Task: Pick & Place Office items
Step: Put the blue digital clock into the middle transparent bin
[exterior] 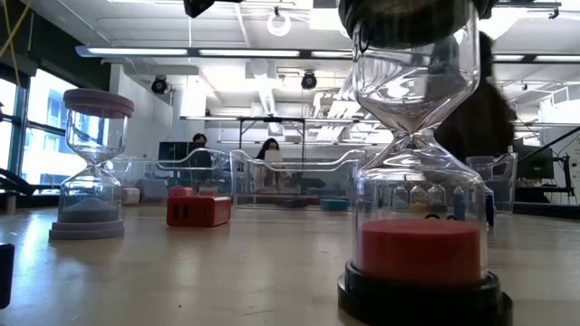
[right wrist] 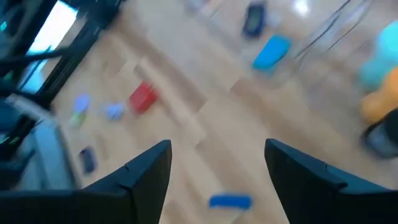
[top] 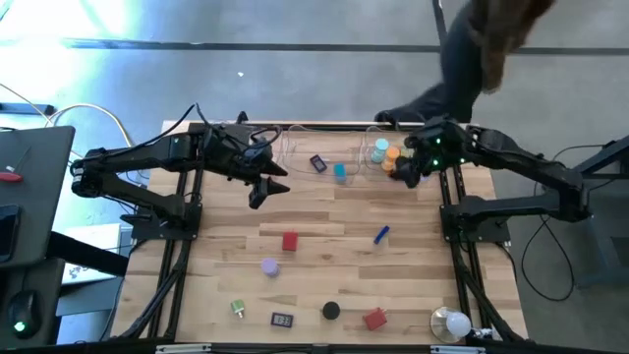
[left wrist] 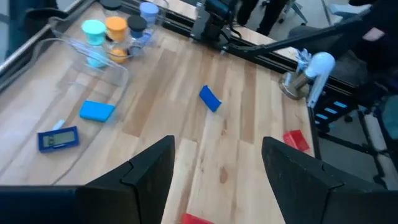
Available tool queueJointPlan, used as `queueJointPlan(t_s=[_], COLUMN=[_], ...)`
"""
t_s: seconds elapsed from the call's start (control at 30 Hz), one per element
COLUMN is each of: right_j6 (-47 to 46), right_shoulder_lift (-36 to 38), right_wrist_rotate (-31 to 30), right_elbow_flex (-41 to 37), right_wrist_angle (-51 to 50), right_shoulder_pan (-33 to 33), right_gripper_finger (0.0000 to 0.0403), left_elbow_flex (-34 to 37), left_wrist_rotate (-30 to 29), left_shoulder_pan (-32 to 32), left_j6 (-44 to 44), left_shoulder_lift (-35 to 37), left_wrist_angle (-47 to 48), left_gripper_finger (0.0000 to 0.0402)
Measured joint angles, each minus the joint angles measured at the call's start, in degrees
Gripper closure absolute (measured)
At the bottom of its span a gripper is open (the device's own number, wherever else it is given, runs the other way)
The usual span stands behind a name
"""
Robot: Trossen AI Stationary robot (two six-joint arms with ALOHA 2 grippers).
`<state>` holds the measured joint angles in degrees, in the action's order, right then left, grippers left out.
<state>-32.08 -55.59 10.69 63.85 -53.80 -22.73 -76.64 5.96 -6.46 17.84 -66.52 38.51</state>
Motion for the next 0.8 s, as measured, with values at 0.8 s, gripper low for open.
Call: queueJointPlan(t_s=[0.8], right_j6=[-46.83], right_shoulder_lift=[-13.16], right_wrist_rotate=[-9.35], right_elbow_flex=[-0.03], right_wrist_angle=[-6.0], right_shoulder_pan=[32.74], right_gripper_finger=[0.0156], left_elbow_flex=[-0.02], left_wrist_rotate=[-0.33], left_shoulder_pan=[14.67], left_j6=[3.89], left_shoulder_lift=[-5.33], left_wrist_angle=[-1.28], left_gripper_finger=[0.0167])
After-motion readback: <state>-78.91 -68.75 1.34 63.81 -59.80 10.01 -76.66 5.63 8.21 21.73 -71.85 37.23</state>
